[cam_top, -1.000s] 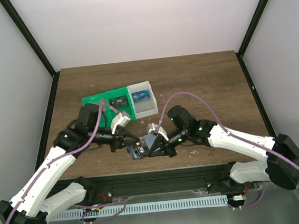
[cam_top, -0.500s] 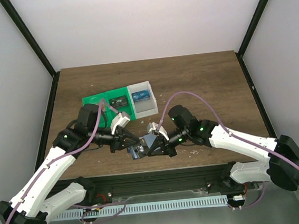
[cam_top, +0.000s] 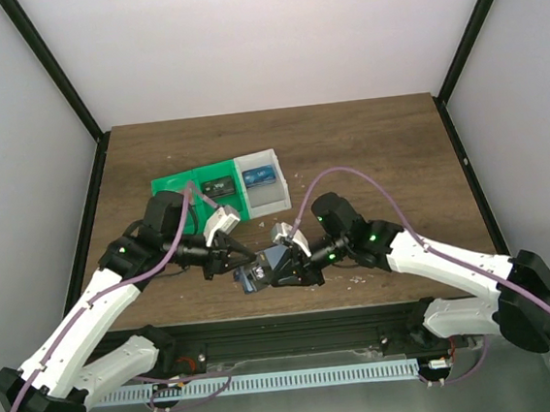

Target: Take the credit cards out of the card holder

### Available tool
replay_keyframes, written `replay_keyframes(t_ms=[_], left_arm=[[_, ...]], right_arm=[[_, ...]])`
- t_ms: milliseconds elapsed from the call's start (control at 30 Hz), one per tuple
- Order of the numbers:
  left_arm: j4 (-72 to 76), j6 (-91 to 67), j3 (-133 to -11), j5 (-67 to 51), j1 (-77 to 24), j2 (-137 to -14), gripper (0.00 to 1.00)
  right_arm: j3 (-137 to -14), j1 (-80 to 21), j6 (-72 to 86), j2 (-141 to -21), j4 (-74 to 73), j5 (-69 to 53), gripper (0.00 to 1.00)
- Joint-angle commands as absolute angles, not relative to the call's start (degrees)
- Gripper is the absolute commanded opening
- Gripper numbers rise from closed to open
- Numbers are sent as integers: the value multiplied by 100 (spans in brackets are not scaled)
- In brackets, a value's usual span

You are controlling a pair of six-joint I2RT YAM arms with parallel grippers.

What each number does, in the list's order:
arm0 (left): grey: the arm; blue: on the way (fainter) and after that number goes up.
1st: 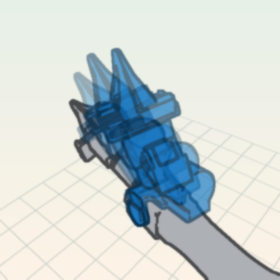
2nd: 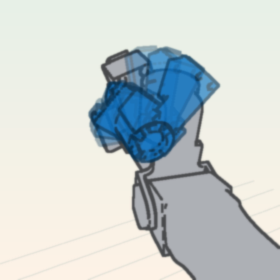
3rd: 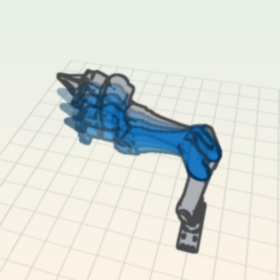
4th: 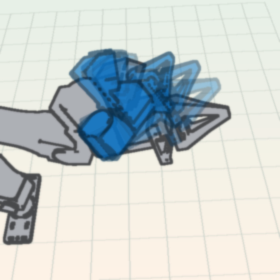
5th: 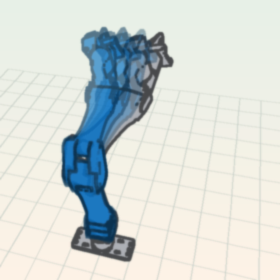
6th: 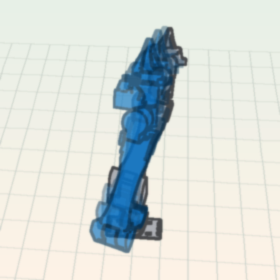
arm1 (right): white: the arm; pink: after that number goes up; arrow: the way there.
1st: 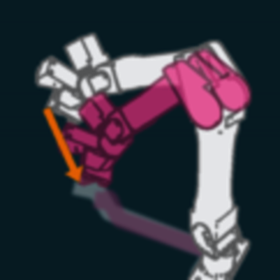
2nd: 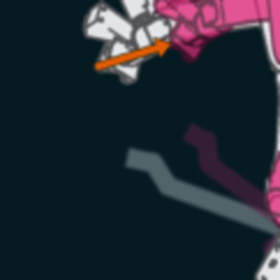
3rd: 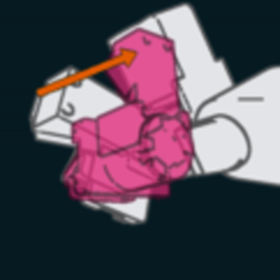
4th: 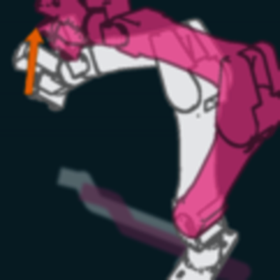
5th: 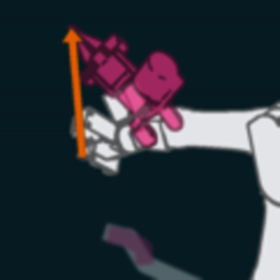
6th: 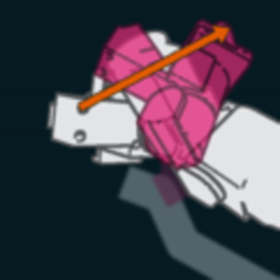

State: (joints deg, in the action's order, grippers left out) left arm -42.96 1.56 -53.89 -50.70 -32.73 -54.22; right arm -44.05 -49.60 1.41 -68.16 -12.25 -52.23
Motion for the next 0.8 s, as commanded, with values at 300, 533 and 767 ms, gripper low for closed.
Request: replay_keyframes(t_ms=[300, 533, 767], left_arm=[[-3516, -910, -5588, -3070, -3265, -5100, 0], [-2877, -1595, -5567, -1042, -3261, -5063, 0], [-2134, -2111, -5469, 533, -3226, -5349, 0]], right_arm=[[-3898, -4966, 612, -5823, -463, -3906, 73], [-3548, -4966, 975, -5361, -51, -2810, 100], [-3203, -4966, 1452, -5056, 293, -2491, 100]])
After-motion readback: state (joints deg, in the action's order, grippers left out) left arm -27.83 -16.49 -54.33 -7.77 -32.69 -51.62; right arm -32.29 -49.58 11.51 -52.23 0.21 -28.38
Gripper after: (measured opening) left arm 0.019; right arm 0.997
